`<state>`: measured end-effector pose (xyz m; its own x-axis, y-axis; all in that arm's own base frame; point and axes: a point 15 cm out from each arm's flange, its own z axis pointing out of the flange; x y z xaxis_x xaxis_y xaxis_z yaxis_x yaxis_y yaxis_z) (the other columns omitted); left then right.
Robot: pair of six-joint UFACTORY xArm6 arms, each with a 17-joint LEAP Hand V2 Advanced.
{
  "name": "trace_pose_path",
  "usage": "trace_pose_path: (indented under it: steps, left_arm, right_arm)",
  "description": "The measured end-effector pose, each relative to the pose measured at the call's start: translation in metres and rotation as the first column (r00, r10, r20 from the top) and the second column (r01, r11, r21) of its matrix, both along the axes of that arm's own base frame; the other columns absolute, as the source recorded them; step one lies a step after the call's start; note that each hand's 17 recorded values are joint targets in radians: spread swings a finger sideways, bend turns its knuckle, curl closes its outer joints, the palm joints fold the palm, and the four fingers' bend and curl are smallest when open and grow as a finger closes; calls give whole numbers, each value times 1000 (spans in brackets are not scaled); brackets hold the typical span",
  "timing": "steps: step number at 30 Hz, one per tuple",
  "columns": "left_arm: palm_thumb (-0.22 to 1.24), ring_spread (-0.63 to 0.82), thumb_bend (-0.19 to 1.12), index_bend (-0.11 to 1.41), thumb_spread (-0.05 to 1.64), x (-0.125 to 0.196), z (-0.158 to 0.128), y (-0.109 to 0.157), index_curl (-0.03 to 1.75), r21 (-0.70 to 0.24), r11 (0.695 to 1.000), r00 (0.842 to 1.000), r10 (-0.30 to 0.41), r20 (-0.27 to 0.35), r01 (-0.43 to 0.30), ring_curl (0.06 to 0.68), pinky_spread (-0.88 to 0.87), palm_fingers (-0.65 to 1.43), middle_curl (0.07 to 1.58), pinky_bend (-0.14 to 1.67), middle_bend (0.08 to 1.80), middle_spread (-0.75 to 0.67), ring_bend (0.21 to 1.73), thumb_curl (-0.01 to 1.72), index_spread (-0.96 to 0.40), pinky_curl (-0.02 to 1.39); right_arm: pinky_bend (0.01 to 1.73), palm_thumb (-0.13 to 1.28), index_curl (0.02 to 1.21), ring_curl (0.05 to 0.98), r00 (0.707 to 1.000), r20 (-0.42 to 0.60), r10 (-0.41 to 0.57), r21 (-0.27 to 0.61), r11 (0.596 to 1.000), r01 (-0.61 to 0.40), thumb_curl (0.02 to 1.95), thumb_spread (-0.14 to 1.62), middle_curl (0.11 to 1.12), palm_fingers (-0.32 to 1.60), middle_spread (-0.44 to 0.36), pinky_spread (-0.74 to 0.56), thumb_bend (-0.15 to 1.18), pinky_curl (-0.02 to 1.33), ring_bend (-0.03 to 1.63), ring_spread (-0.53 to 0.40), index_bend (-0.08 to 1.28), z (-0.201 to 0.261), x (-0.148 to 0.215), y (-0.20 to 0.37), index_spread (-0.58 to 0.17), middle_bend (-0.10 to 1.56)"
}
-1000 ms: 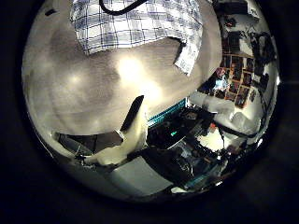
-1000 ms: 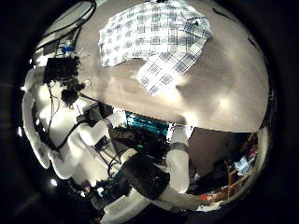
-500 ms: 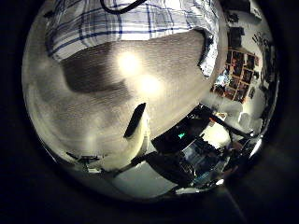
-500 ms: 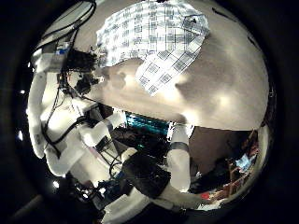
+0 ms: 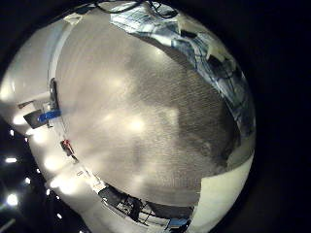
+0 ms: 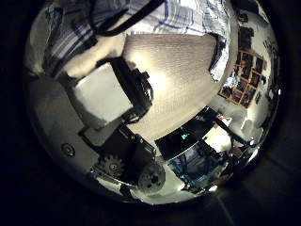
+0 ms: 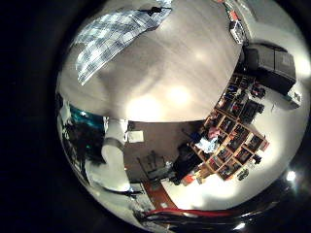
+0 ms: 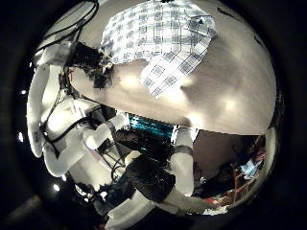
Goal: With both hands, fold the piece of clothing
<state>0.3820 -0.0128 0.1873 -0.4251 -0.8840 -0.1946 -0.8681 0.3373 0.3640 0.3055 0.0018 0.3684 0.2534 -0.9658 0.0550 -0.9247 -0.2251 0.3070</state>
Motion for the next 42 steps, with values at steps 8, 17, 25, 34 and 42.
trace_pose_path:
  steps: [8,17,25,34,42]
  left_arm:
    - [762,-473,6,571,1075,-2,19,-10,812,-24,999,1000,-21,-3,21,477,-624,1125,757,828,959,-513,1236,454,-586,590]
    - [772,-465,-14,575,1083,-6,42,-17,971,-43,999,1000,-30,7,30,519,-655,1050,834,925,1015,-530,1302,507,-662,674]
    - [767,-461,-15,538,1086,-5,50,-17,1075,-44,999,1000,-26,9,26,530,-664,1030,872,929,1017,-535,1317,533,-703,708]
    - [764,-459,-15,490,1087,-6,50,-12,1160,-46,999,1000,-22,6,22,532,-672,1031,899,927,1005,-540,1320,550,-732,732]
    - [762,-459,-15,452,1088,-7,55,-7,1213,-47,999,1000,-16,6,16,531,-676,1037,916,914,989,-545,1314,559,-751,745]
  right_arm:
    - [578,316,275,224,1000,-1,4,4,1000,-4,236,1289,361,340,-146,238,9,195,645,-50,162,-7,3,2,-403,261]
    - [607,433,278,263,993,-83,80,4,997,-80,284,1202,379,387,-207,63,-15,186,754,-180,155,-91,-8,15,-380,293]
    - [638,392,272,277,987,-63,150,9,989,-149,293,1104,407,300,-162,20,-32,180,772,-189,145,-158,-3,39,-301,349]
    - [647,383,280,287,985,-72,158,-23,987,-160,302,1046,425,271,-134,27,-25,172,783,-171,164,-181,1,59,-258,389]
    - [806,554,278,320,976,-104,193,-47,979,-198,349,1033,473,523,-198,-228,0,187,894,-254,146,-193,-4,78,-268,487]
